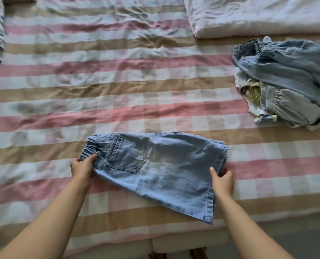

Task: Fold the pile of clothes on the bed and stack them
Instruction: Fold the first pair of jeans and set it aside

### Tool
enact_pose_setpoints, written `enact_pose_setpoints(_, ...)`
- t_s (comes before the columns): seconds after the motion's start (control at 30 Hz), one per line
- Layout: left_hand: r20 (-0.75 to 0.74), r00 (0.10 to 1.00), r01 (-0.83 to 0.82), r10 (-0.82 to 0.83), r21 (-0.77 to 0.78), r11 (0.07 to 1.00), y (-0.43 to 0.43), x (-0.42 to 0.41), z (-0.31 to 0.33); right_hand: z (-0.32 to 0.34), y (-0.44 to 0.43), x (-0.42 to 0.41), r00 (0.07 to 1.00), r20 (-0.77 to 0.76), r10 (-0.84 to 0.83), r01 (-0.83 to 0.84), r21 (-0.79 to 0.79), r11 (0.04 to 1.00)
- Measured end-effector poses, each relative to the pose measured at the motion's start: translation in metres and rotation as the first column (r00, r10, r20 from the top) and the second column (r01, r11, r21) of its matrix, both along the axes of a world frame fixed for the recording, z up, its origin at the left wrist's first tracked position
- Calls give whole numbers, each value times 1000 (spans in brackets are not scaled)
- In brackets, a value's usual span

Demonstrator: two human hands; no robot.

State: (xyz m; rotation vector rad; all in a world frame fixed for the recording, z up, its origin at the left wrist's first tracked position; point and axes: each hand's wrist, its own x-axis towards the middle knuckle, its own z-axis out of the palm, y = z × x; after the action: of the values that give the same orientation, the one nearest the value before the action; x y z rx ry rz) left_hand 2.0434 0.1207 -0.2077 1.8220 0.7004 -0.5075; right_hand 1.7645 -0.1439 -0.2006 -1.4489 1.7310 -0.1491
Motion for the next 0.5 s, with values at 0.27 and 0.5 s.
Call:
enact_pose_setpoints(0.27, -155, 988, -70, 25, -287, 955, 8, -8, -1, 3, -27, 9, 998, -18, 68, -68, -20, 997)
enact_pose_setpoints(0.5, -61, 993, 79, -101, -297, 952, -4, -74, 5, 24, -112, 38, 972, -83, 221, -236, -291, 927)
